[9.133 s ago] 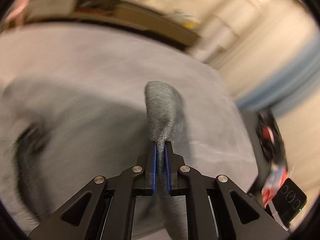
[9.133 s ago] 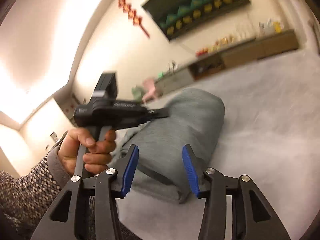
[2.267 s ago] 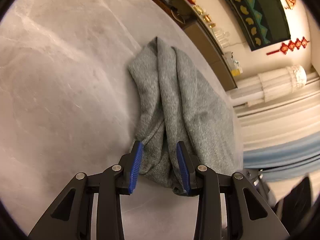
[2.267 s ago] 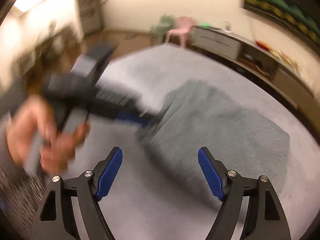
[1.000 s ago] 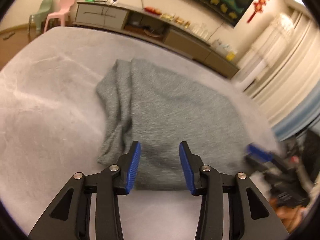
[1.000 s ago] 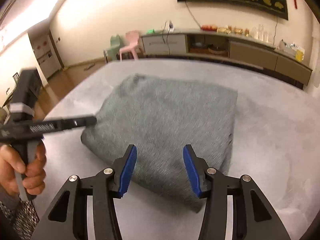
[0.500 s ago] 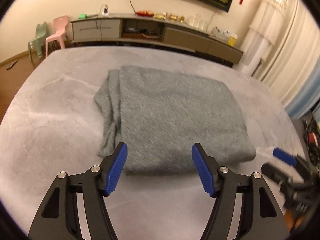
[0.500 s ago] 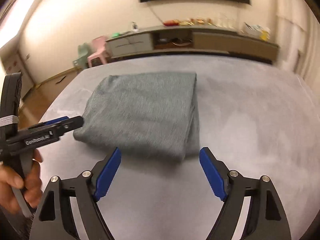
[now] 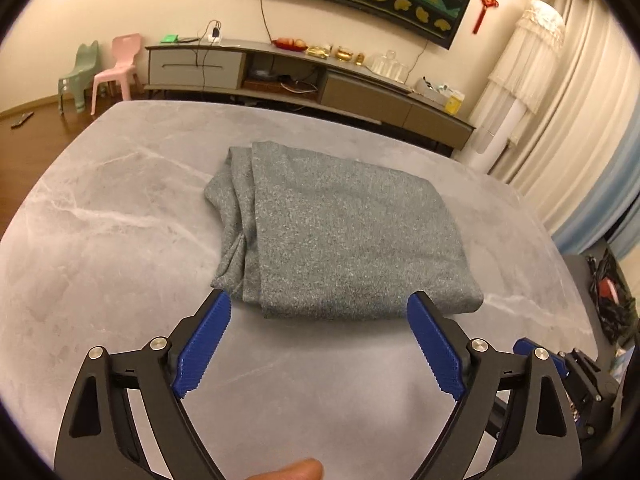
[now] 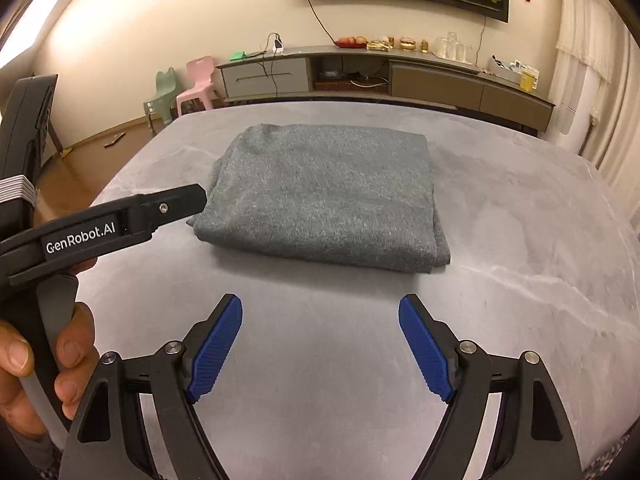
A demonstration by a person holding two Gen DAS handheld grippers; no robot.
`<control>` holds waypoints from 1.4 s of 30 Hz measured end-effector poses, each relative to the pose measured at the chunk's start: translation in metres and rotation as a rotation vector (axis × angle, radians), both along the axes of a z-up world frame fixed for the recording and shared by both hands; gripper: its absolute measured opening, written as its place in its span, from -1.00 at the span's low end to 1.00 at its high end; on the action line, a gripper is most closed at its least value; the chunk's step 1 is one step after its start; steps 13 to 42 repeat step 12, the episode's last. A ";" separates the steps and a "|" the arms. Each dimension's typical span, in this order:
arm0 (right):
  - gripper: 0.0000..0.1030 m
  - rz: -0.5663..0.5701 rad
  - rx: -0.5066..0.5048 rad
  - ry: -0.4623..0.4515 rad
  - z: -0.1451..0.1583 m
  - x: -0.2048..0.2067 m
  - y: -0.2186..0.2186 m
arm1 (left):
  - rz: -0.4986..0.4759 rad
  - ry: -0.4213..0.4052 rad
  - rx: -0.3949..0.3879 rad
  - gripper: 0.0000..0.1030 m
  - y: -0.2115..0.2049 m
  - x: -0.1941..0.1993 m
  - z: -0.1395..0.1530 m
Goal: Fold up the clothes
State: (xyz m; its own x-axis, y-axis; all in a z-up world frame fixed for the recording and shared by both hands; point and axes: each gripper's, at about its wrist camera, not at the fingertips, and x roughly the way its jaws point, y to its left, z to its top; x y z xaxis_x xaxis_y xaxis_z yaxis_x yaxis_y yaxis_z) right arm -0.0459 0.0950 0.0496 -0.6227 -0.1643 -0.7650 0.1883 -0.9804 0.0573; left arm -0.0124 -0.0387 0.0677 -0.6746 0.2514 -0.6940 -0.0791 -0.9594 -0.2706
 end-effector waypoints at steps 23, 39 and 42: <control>0.59 -0.003 0.028 0.006 0.014 0.019 0.002 | -0.039 0.000 -0.010 0.78 0.012 -0.001 0.002; 0.59 -0.003 0.028 0.006 0.014 0.019 0.002 | -0.039 0.000 -0.010 0.78 0.012 -0.001 0.002; 0.59 -0.003 0.028 0.006 0.014 0.019 0.002 | -0.039 0.000 -0.010 0.78 0.012 -0.001 0.002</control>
